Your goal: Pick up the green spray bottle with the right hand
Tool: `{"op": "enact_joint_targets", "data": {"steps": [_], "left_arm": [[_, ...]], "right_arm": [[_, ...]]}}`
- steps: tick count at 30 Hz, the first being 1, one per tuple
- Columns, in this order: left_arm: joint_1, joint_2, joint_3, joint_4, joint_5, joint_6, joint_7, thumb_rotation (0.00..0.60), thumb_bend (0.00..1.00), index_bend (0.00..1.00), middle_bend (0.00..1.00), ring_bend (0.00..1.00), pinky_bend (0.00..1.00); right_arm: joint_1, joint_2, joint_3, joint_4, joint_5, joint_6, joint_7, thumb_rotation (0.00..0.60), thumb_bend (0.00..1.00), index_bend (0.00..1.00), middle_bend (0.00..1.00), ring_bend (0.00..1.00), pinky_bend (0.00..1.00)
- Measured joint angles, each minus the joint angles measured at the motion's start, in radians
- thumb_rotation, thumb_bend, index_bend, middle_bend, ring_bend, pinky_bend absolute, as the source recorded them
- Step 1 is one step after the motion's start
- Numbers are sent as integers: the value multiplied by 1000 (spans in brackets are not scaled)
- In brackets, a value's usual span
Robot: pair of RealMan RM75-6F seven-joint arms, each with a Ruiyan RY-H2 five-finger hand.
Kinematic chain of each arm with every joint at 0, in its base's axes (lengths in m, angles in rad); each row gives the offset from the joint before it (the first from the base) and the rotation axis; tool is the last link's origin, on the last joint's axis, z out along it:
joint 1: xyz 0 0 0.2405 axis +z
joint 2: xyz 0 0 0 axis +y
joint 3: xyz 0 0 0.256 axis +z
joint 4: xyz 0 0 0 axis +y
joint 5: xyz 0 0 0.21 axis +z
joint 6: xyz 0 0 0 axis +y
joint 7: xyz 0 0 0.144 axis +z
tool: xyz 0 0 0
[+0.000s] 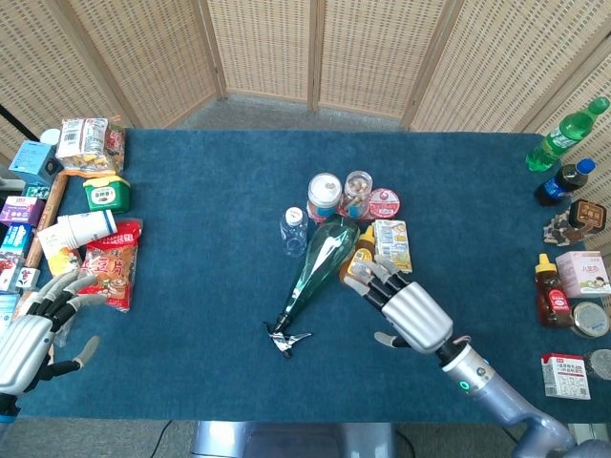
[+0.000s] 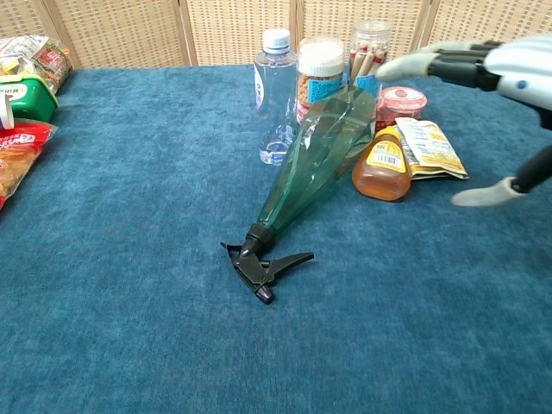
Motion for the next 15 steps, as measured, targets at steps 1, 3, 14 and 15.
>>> {"op": "enact_joint_targets", "data": {"steps": [1, 3, 14, 15], "left_arm": [[1, 1, 0, 0, 0, 1, -1, 600, 453, 274, 159, 0, 0], [1, 2, 0, 0, 0, 3, -3, 600, 453, 274, 159, 0, 0], [5, 5, 1, 8, -3, 9, -13, 600, 454, 274, 160, 0, 0], [6, 5, 1, 9, -3, 10, -14, 600, 454, 274, 160, 0, 0]], "right_arm": [[8, -5, 2, 4, -4, -1, 1, 600, 173, 0, 0, 0, 0], [27, -18, 5, 17, -17, -3, 1, 600, 173, 0, 0, 0, 0], [136, -99, 2, 84, -84, -50, -39, 600, 175, 0, 0, 0, 0], [144, -104, 1, 86, -85, -59, -40, 600, 175, 0, 0, 0, 0]]}}
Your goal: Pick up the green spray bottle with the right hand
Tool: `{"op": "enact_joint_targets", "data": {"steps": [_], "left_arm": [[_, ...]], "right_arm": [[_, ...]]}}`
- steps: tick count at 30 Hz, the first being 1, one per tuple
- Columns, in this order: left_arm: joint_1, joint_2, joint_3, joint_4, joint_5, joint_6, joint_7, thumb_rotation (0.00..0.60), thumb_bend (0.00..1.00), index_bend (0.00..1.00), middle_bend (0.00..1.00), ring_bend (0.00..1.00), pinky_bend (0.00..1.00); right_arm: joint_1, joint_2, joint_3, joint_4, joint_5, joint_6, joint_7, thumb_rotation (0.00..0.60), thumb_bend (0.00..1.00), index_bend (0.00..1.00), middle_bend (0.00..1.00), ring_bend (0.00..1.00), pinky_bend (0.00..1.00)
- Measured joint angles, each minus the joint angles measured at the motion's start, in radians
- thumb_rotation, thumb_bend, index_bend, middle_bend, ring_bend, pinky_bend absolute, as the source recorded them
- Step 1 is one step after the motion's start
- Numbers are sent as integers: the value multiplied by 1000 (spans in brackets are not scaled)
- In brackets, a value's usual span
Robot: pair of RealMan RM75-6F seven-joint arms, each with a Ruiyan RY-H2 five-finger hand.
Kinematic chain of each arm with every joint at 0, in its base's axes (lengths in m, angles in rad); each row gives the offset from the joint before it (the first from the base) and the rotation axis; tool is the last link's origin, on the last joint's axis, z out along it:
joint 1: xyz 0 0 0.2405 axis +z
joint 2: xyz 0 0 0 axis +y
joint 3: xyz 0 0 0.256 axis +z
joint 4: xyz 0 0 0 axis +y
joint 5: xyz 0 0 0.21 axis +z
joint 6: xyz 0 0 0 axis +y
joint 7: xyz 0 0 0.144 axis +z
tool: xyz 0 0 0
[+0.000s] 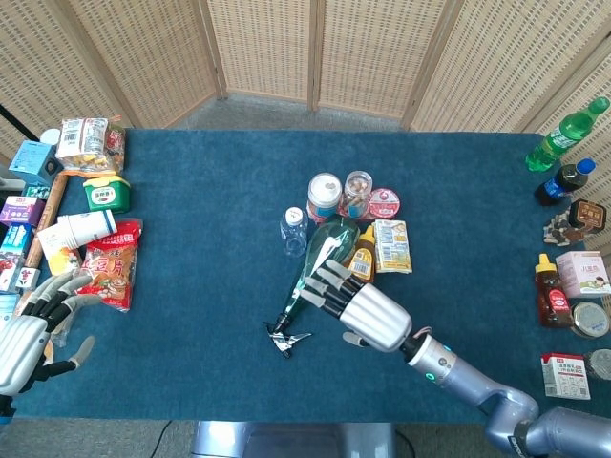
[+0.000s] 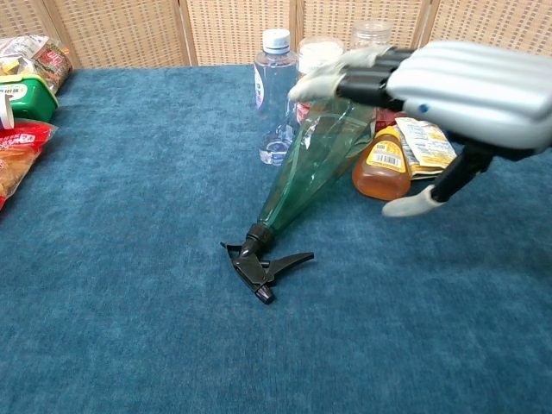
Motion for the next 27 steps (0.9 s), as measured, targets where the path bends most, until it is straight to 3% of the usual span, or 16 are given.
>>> {"op": "enact_joint_targets", "data": {"steps": [18, 27], "left_arm": [[5, -1, 0, 7, -3, 4, -8, 600, 454, 273, 160, 0, 0], [7, -2, -3, 14, -12, 7, -15, 600, 452, 274, 159, 0, 0]], "right_arm": [[151, -51, -13, 60, 25, -167, -51, 600, 193, 0, 0, 0, 0], [223, -66, 8, 73, 106, -273, -60, 600, 198, 0, 0, 0, 0]]}}
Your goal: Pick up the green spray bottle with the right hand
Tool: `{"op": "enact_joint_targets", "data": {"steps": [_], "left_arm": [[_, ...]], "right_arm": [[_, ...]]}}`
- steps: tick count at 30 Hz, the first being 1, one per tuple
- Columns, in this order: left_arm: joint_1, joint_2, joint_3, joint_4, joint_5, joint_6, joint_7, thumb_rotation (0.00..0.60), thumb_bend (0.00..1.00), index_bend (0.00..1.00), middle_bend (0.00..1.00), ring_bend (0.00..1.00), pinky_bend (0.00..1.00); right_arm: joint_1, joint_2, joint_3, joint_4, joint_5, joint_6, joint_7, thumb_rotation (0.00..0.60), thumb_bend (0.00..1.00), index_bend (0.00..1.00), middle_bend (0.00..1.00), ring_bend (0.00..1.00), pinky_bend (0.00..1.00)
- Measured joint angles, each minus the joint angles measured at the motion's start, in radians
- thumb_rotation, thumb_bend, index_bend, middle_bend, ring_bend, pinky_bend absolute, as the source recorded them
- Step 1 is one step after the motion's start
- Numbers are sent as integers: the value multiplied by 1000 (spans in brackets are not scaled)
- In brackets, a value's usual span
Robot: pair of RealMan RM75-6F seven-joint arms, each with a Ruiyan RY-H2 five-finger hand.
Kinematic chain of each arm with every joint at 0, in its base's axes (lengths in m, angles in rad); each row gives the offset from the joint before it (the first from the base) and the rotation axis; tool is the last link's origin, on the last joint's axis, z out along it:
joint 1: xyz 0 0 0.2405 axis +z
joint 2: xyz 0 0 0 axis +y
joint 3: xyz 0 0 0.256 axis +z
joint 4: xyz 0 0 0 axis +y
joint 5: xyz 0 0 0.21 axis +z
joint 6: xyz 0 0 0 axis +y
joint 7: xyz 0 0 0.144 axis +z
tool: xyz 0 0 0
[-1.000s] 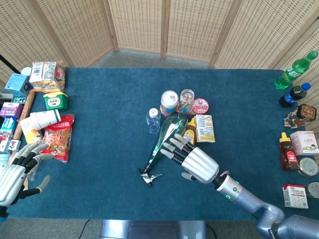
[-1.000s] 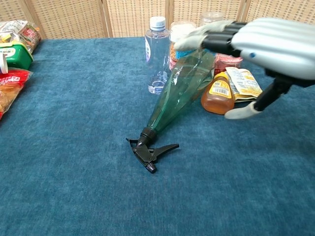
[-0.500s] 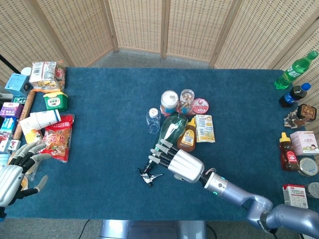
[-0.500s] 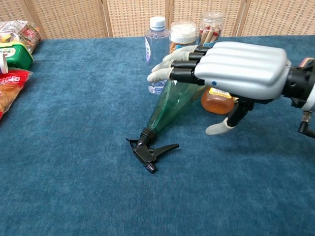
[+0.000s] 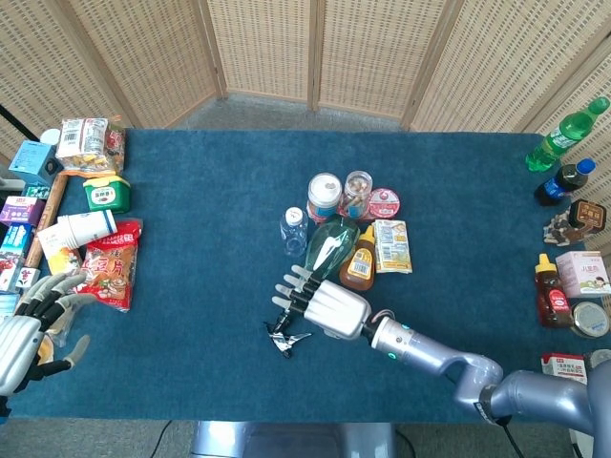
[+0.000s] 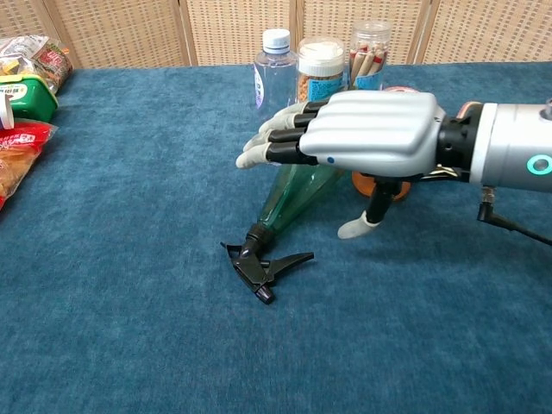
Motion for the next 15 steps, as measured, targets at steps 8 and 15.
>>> {"op": "enact_joint_targets", "data": {"steps": [8, 15], "left_arm": [[-4, -5, -2, 3, 1, -5, -4, 600, 453, 274, 160, 0, 0], [-3, -2, 0, 1, 5, -4, -11, 600, 452, 274, 159, 0, 0]], "right_arm": [[52, -19, 17, 17, 81, -82, -38, 600, 199, 0, 0, 0, 0], [79, -32, 20, 37, 134, -119, -65, 600, 201, 0, 0, 0, 0]]}}
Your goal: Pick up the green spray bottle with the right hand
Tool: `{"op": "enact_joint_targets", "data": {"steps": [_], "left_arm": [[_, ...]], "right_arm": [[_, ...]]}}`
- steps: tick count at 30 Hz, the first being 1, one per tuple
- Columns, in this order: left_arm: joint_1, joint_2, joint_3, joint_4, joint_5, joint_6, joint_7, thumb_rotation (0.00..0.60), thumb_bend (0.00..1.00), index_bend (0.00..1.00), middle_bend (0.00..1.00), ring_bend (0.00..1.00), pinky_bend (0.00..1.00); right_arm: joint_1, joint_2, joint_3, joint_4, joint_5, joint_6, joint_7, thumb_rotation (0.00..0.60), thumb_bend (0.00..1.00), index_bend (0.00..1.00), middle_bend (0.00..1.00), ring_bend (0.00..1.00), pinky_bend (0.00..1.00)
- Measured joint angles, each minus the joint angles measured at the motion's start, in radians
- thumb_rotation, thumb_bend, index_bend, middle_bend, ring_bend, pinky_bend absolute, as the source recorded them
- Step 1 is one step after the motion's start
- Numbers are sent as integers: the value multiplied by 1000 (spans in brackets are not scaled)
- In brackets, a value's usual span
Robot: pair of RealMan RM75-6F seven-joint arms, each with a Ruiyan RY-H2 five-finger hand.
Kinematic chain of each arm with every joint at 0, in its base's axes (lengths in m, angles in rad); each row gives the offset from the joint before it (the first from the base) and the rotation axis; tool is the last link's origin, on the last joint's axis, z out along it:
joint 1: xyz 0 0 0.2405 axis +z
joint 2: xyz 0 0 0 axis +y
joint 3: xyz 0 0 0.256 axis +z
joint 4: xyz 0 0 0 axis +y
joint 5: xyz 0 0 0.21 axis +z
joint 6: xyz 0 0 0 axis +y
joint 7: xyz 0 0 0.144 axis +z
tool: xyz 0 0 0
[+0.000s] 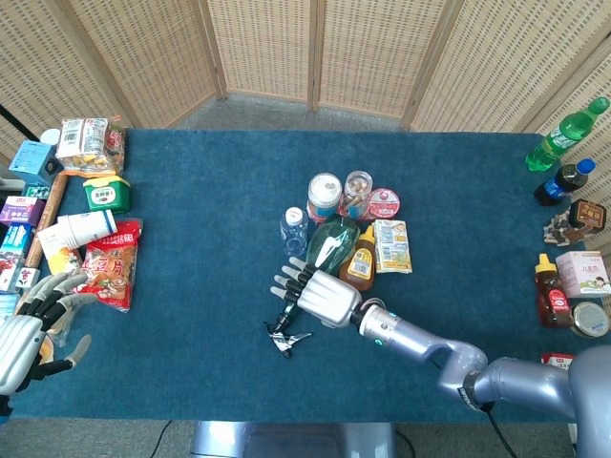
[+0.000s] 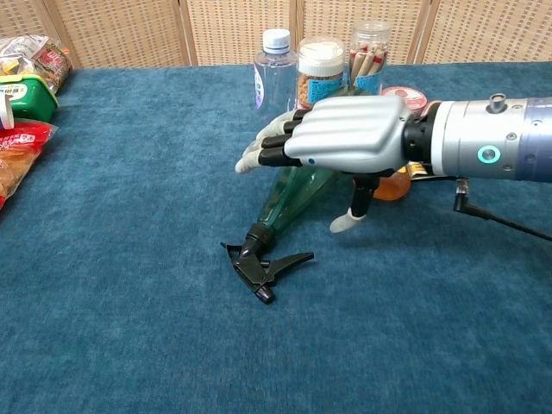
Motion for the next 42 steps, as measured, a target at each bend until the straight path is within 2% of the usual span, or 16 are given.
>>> {"op": "enact_joint_targets", "data": {"steps": [17, 19, 20, 22, 25, 28, 30, 33, 36, 39, 42], "left_arm": [[0, 8, 8, 15, 14, 5, -65, 600, 452, 274, 159, 0, 0], [0, 10, 10, 18, 17, 5, -78, 600, 452, 275, 160, 0, 0], [0, 11, 10, 20, 19, 6, -84, 600, 453, 274, 160, 0, 0], [0, 12, 12, 23, 24, 9, -102, 600, 453, 274, 159, 0, 0], [-4, 14, 15, 31, 34, 10, -131, 600, 453, 274, 159, 0, 0], [-9, 13, 17, 39, 43, 8, -148, 600, 452, 274, 159, 0, 0], [-11, 13, 18, 40, 45, 7, -154, 600, 450, 274, 159, 0, 0], [-14, 13, 20, 42, 52, 6, -171, 600, 447, 273, 159, 0, 0], [-16, 14, 20, 43, 55, 9, -174, 600, 445, 273, 160, 0, 0], [-17, 12, 20, 44, 55, 11, -176, 600, 445, 273, 160, 0, 0], [-19, 7, 18, 46, 51, 10, -176, 600, 445, 273, 160, 0, 0]], "right_arm": [[93, -32, 3, 34, 116, -144, -128, 600, 268, 0, 0, 0, 0], [102, -34, 6, 35, 135, -156, -151, 600, 294, 0, 80, 13, 46], [107, -36, 7, 34, 146, -161, -166, 600, 302, 0, 130, 40, 82], [112, -36, 7, 31, 164, -169, -186, 600, 316, 59, 325, 205, 248], [116, -34, 3, 22, 194, -178, -213, 600, 308, 264, 562, 485, 523], [116, -30, -7, 11, 216, -180, -237, 600, 285, 390, 693, 674, 721], [112, -27, -14, 3, 232, -177, -244, 600, 283, 429, 737, 760, 811], [102, -22, -26, -14, 260, -163, -262, 600, 284, 488, 815, 871, 926], [91, -8, -36, -44, 269, -141, -275, 600, 287, 539, 880, 955, 991], [73, 18, -46, -85, 276, -109, -289, 600, 283, 575, 923, 1000, 1000], [47, 54, -58, -138, 280, -64, -300, 600, 281, 591, 944, 1000, 1000]]}}
